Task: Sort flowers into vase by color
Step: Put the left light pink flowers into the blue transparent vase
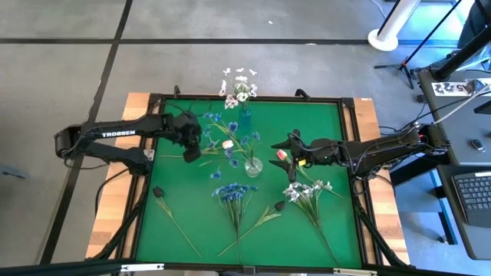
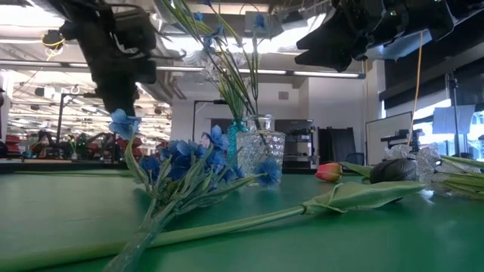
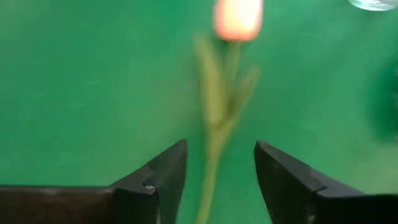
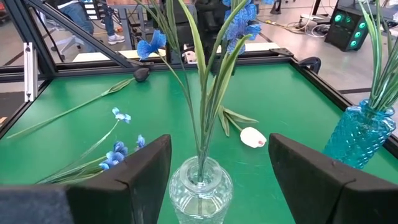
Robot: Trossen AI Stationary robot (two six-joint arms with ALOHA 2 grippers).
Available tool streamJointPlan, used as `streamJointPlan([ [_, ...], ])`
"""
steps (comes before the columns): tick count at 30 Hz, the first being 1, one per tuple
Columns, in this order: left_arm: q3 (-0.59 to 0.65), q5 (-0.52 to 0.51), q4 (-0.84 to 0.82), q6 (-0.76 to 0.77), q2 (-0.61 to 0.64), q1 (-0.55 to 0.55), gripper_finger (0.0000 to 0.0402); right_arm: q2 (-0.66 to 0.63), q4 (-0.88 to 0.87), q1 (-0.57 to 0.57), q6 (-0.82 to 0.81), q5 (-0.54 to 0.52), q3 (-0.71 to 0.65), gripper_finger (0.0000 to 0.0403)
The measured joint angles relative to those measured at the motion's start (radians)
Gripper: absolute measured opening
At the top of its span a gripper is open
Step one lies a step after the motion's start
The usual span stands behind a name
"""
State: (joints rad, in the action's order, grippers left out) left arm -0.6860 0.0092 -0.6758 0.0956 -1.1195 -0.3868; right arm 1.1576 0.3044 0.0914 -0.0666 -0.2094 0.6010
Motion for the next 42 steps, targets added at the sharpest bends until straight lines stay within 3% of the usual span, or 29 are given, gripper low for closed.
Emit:
streamJointPlan([
  [5,0.0,-0.022,-0.003,0.036,-0.094,0.055,0.018,0.0,-0.007,0.0,0.0,0.0,0.0,0.0268],
  [20,-0.008,-0.072,0.014,0.08,-0.413,0.022,0.017,0.0,-0.009,0.0,0.001,0.0,0.0,0.0268],
  [25,-0.012,-0.061,0.018,0.08,-0.415,0.021,0.0124,0.0,-0.009,0.0,0.001,0.0,0.0,0.0268],
  [31,-0.022,-0.095,0.035,0.081,-0.419,0.021,0.0015,0.0,-0.009,0.0,0.001,0.0,0.0,0.0268],
  [37,-0.078,-0.138,-0.025,0.083,-0.404,0.033,0.0003,0.0,-0.017,0.0,0.001,0.0,0.0,0.0268],
  [42,-0.172,-0.19,-0.019,0.081,-0.256,0.073,0.0001,0.0,-0.019,0.0,0.0,-0.001,0.0,0.0268],
])
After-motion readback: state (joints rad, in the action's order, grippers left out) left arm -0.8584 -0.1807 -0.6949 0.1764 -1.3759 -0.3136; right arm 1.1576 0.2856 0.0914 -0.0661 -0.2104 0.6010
